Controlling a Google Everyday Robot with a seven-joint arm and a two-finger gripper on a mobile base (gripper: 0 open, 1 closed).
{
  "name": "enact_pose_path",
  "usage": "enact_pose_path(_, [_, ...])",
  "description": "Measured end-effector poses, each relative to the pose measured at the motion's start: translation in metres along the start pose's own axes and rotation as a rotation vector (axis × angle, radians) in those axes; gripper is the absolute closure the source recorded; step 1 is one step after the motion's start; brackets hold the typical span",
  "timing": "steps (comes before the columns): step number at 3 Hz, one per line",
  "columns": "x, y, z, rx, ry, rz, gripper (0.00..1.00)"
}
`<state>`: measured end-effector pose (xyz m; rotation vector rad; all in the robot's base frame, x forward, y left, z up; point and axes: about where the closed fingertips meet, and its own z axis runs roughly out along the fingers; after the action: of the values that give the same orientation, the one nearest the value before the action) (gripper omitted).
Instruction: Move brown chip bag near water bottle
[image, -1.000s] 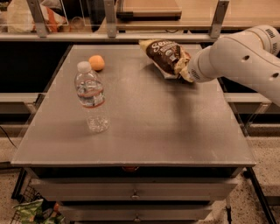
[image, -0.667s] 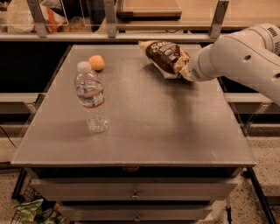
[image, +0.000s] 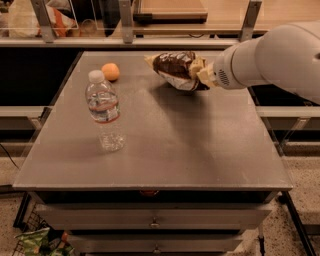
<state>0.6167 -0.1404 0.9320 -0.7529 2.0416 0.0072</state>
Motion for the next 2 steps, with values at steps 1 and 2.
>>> enact_pose_path(1, [-0.019,0.048,-0.024,-0.097,-0.062,0.083,1.0])
enact_pose_path(2, [-0.031,0.09,-0.042,-0.187,-0.1,0.166,1.0])
